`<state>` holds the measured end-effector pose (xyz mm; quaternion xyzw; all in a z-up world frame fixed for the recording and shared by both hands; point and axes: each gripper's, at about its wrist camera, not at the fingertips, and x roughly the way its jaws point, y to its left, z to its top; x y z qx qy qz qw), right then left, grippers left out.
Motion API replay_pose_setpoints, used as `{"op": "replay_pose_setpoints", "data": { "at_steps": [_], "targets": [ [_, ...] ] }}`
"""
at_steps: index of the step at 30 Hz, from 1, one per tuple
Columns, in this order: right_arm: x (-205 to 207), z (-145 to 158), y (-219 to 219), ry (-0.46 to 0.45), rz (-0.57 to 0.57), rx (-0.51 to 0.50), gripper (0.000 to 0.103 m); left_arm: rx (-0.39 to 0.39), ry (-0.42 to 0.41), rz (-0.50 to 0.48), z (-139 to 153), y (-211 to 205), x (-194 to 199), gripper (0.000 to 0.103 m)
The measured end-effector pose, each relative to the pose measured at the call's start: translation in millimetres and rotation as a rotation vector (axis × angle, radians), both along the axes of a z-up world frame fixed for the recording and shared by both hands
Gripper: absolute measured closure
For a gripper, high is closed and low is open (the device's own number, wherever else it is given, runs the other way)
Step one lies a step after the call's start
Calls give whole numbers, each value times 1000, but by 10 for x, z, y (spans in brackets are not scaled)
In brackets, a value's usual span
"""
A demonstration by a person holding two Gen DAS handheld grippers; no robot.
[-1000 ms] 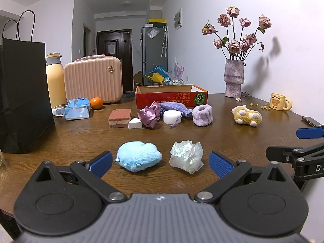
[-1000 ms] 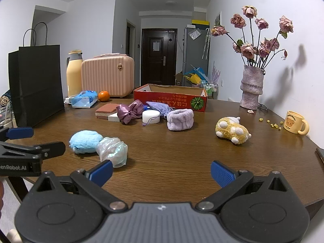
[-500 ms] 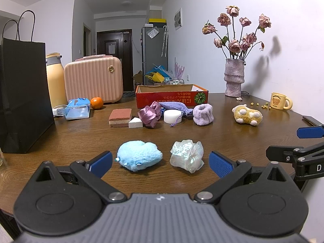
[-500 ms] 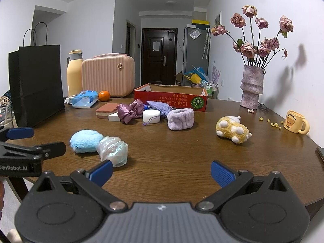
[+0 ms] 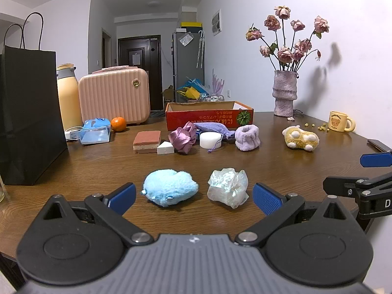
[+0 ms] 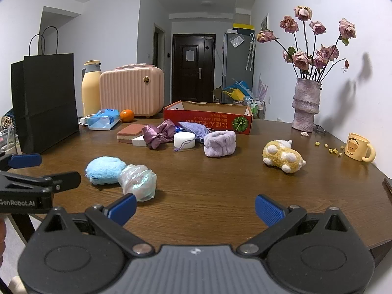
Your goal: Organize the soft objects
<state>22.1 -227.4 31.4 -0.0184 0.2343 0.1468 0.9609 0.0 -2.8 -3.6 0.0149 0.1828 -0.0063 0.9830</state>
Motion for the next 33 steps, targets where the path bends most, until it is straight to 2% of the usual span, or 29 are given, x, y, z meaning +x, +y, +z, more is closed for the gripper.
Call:
{"op": "replay_pose_setpoints", "data": {
  "at_steps": [10, 16, 33],
  "targets": [
    [8, -35, 66, 5, 21, 1, 0, 0, 3, 2, -11, 4, 7, 0],
    [62, -71, 129, 16, 39, -3, 0, -13, 12, 30, -98, 150, 29, 0],
    [439, -231, 435, 59, 109, 2, 0, -41, 61, 83, -197, 340, 150, 0]
  ]
}}
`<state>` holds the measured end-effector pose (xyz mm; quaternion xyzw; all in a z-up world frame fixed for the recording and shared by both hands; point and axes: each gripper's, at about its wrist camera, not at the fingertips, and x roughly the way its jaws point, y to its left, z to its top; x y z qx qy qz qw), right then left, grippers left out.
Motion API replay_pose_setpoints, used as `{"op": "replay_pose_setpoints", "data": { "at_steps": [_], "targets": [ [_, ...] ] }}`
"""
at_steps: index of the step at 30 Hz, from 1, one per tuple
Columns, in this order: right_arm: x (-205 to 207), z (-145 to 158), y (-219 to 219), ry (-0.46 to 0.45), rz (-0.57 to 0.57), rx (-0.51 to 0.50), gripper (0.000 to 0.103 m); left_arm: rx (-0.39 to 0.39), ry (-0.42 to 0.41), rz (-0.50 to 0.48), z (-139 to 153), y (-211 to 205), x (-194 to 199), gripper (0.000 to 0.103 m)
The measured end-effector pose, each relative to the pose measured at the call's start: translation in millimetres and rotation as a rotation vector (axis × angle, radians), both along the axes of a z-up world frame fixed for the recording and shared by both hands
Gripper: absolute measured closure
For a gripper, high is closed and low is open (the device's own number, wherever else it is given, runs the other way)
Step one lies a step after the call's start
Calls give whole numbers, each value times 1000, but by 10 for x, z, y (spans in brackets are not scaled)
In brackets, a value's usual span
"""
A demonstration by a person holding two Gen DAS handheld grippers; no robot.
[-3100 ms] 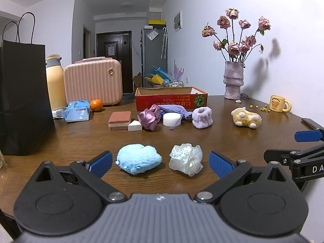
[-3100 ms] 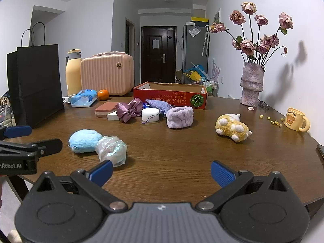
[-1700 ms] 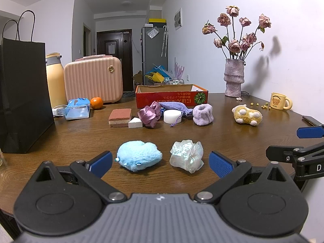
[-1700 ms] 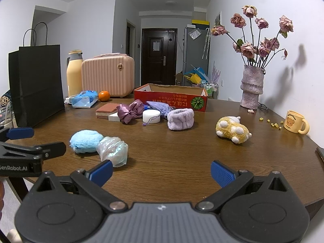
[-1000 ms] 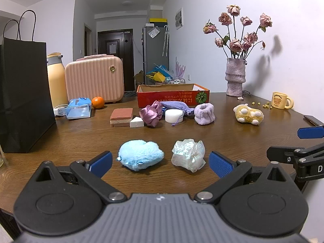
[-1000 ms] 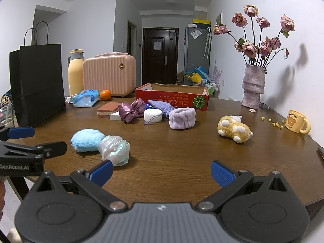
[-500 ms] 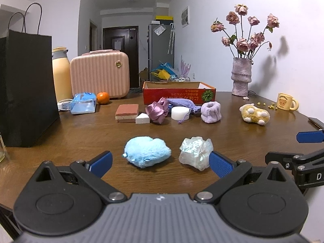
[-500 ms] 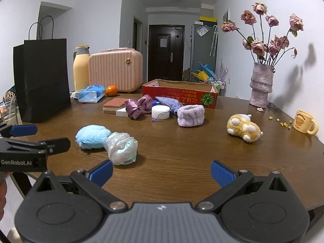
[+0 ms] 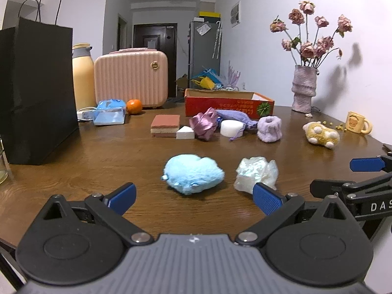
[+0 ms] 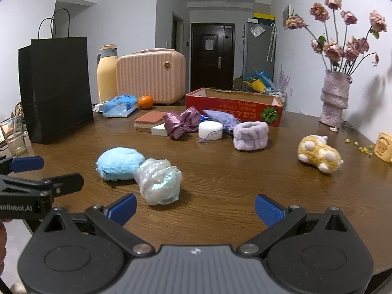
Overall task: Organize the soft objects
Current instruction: 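Grasp the clear puff with the right tool while the left tool grasps the blue plush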
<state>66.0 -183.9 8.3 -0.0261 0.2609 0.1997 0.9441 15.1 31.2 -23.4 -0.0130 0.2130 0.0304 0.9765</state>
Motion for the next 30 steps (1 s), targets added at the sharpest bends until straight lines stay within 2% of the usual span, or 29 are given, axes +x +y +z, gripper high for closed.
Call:
{"op": "replay_pose_setpoints", "data": {
  "at_steps": [19, 28, 30],
  "targets": [
    [505, -239, 480, 35, 50, -5, 1, -27, 33, 73, -193, 364, 176, 0],
    [696, -353, 637, 46, 59, -22, 9, -37, 44, 73, -262, 461, 298, 0],
    [725, -373, 669, 47, 65, -30, 14, -38, 46, 71, -267, 476, 320, 0]
  ]
}}
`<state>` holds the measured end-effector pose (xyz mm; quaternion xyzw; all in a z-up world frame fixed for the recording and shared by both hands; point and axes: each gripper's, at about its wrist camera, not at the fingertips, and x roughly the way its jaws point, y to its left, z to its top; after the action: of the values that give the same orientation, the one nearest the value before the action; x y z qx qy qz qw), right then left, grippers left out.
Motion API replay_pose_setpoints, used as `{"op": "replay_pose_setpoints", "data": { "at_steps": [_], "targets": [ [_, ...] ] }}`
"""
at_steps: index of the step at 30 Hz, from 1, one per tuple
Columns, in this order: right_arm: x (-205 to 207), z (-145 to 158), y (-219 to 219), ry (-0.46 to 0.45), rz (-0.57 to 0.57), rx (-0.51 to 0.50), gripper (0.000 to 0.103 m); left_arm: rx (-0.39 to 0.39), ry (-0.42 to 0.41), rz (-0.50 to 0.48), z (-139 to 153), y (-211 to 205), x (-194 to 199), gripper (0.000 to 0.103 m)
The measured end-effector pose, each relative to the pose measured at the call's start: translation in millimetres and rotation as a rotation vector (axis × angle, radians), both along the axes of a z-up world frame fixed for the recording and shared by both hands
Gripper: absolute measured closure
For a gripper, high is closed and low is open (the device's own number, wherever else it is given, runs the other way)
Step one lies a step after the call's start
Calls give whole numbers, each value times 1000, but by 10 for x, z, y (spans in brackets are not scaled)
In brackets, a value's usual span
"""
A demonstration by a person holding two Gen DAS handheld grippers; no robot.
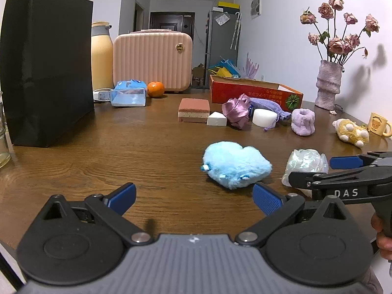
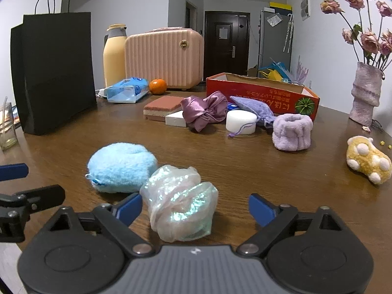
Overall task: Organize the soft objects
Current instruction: 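Grasp the clear puff with the right tool while the left tool grasps the blue plush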
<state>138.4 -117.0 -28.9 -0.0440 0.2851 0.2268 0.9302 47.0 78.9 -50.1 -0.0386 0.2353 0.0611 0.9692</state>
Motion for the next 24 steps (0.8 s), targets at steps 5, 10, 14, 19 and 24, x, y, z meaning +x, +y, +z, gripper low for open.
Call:
{"op": "replay_pose_setpoints", "data": {
  "at_steps": [5, 10, 14, 19, 24],
  "targets": [
    [63, -42, 72, 6, 19, -11, 23, -8, -2, -15, -5, 34, 59, 0],
    [107, -68, 106, 6, 35, -15, 33, -8, -1, -30, -7, 47, 128, 0],
    [153, -87, 112, 24, 52, -1, 48, -9, 3, -33, -15, 53, 183, 0],
    [193, -90, 81, 26, 59, 17, 59, -12, 10, -49, -15, 54, 247, 0],
    [235, -68, -12, 25, 39, 46, 62, 3, 16, -85, 5, 8, 327, 0]
  ]
}}
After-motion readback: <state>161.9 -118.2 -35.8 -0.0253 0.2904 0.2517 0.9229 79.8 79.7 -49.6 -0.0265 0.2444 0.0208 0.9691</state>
